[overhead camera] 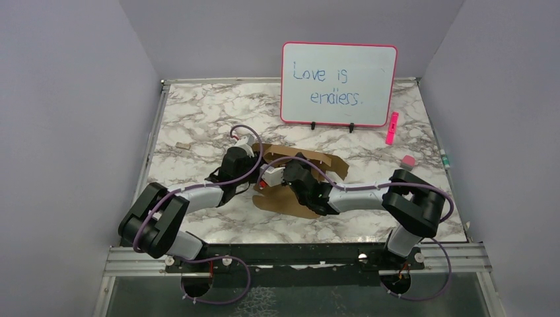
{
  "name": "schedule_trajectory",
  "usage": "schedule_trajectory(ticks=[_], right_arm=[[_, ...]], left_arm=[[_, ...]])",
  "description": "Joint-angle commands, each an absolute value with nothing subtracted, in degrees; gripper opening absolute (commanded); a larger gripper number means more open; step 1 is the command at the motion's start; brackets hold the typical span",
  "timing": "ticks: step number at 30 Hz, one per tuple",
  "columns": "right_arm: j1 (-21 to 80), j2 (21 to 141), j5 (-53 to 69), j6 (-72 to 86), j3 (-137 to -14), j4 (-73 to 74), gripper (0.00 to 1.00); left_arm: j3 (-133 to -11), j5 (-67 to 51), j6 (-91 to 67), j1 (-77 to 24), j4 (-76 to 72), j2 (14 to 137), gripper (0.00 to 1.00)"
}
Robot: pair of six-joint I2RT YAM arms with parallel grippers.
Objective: Fold the paper box
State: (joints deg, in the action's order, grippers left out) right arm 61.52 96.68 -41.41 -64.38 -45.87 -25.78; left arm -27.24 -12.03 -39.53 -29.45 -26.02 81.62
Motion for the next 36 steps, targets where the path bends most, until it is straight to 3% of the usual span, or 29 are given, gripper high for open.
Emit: schedule_trajectory(ticks=[1, 20, 29, 36], right_arm=[[61.96, 94.85, -42.59, -64.78, -44.31, -30.4, 0.01], [61.97, 95.4, -41.88, -64.84, -44.12, -31.12, 0.01], [61.96, 96.08, -41.98, -64.95, -44.0, -31.54, 0.01], [61.96, 96.8, -42.1, -64.95, -44.06, -31.76, 0.01]], left_arm=[[-25.72, -5.99, -38.54, -29.09, -28.58, 78.84, 0.37], [-26.3, -12.77, -39.71, -22.59, -44.66, 93.31, 0.47], [-24.92, -16.84, -39.78, -24.59, -50.14, 91.27, 0.35], [-25.26, -16.2, -38.45, -27.41, -51.09, 92.01, 0.34]])
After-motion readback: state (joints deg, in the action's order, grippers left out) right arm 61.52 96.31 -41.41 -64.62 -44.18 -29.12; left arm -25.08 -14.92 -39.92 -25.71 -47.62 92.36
